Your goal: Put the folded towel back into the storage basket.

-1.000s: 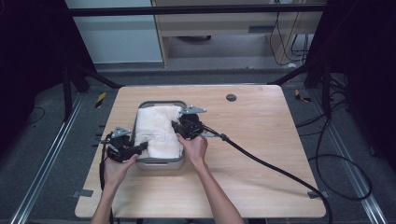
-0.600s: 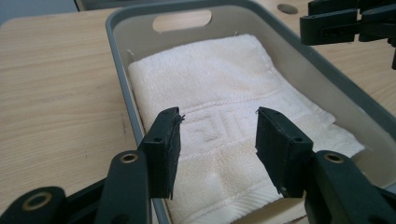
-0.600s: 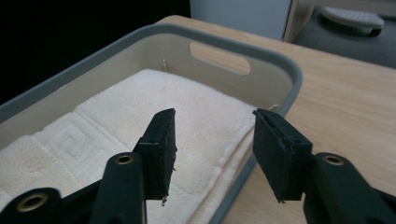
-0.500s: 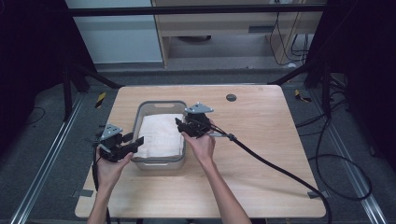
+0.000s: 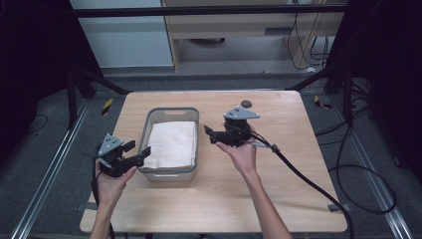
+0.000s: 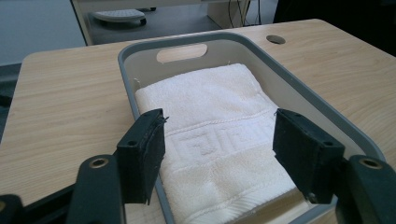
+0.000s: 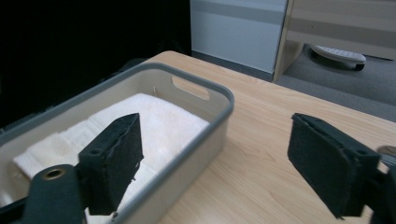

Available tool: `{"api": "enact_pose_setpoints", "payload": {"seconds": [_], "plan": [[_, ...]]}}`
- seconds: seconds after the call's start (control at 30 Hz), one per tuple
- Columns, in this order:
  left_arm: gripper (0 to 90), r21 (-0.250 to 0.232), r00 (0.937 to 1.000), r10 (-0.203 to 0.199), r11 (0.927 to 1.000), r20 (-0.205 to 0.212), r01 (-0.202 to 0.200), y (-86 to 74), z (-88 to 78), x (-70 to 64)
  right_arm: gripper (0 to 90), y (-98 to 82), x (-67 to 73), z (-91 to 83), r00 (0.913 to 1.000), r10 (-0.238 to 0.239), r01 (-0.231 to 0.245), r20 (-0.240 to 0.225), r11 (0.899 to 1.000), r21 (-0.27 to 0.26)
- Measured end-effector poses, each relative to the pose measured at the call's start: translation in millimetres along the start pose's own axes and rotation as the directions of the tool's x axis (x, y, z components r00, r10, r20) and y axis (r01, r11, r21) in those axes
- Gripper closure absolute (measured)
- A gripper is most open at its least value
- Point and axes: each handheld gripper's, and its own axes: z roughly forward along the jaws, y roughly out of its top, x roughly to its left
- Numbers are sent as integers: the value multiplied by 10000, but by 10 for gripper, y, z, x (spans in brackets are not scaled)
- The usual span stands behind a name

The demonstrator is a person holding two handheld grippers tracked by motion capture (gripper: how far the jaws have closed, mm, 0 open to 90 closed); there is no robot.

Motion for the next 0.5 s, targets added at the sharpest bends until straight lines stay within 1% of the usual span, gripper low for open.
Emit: {"api": "enact_pose_setpoints", "payload": {"seconds": [0.07, 0.1, 0.17, 0.2, 0.27, 0.3, 0.33, 0.37, 0.4, 0.43, 0.47, 0.5], "plan": [[315, -48, 9999, 137, 9999, 6, -137, -7, -11, -14, 157, -51, -76, -135, 9999, -123, 123, 45, 9999, 19], [302, -69, 9998, 188, 9998, 11, -188, -10, -15, -21, 148, -115, -162, -268, 9999, -114, 114, 122, 9999, -8], [293, -122, 9997, 248, 9996, 51, -248, -22, -10, -40, 146, -190, -253, -390, 9999, 37, -37, 134, 10000, -47], [287, -122, 9997, 248, 9996, 51, -248, -22, -10, -40, 146, -190, -253, -390, 9999, 37, -37, 134, 10000, -47], [280, -126, 9994, 315, 9994, 117, -314, -42, -4, -49, 144, -269, -343, -502, 9996, 214, -213, 169, 9997, -100], [265, -122, 9994, 326, 9994, 123, -324, -57, -3, -54, 136, -352, -428, -601, 9993, 305, -302, 217, 9994, -145], [265, -129, 9992, 371, 9992, 116, -369, -75, -5, -58, 136, -352, -428, -601, 9993, 305, -302, 217, 9994, -145], [255, -132, 9990, 439, 9990, 92, -438, -96, -12, -60, 133, -445, -506, -703, 9991, 327, -321, 263, 9992, -221], [255, -122, 9988, 482, 9988, 82, -481, -120, -22, -61, 133, -445, -506, -703, 9991, 327, -321, 263, 9992, -221], [251, -128, 9987, 504, 9987, 67, -503, -146, -35, -62, 126, -547, -581, -808, 9990, 387, -381, 239, 9989, -257], [251, -113, 9985, 535, 9985, 61, -534, -172, -53, -60, 126, -547, -581, -808, 9990, 387, -381, 239, 9989, -257], [250, -117, 9984, 557, 9984, 47, -556, -198, -74, -58, 124, -599, -616, -865, 9988, 418, -411, 240, 9988, -271]]}}
